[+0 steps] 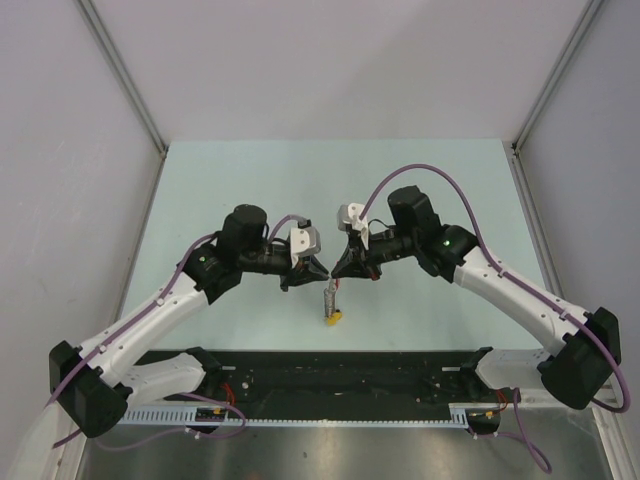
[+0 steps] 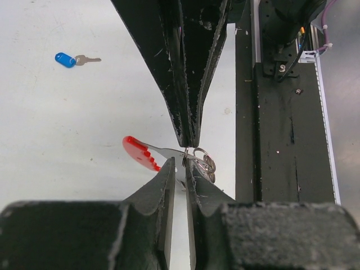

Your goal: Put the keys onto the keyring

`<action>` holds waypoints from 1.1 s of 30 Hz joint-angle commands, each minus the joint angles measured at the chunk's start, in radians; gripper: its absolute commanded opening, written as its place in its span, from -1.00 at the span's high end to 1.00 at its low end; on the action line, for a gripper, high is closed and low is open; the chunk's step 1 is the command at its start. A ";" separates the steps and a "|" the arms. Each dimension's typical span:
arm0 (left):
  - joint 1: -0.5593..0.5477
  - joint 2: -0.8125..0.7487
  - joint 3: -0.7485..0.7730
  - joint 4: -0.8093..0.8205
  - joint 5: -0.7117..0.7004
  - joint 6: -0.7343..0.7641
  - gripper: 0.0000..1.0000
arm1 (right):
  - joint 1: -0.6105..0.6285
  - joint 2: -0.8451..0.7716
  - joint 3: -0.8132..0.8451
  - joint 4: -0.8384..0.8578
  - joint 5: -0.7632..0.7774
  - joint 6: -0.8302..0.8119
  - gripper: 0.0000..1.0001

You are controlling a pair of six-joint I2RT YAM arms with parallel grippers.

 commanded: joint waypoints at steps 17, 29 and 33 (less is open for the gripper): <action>-0.006 0.015 0.002 -0.035 0.027 0.048 0.67 | 0.013 0.003 0.052 0.024 -0.015 -0.013 1.00; -0.014 0.020 0.007 -0.032 0.030 0.042 0.72 | 0.025 0.011 0.052 0.023 -0.010 -0.014 1.00; -0.015 0.023 0.004 -0.018 0.050 0.029 0.84 | 0.031 0.012 0.052 0.027 -0.007 -0.013 1.00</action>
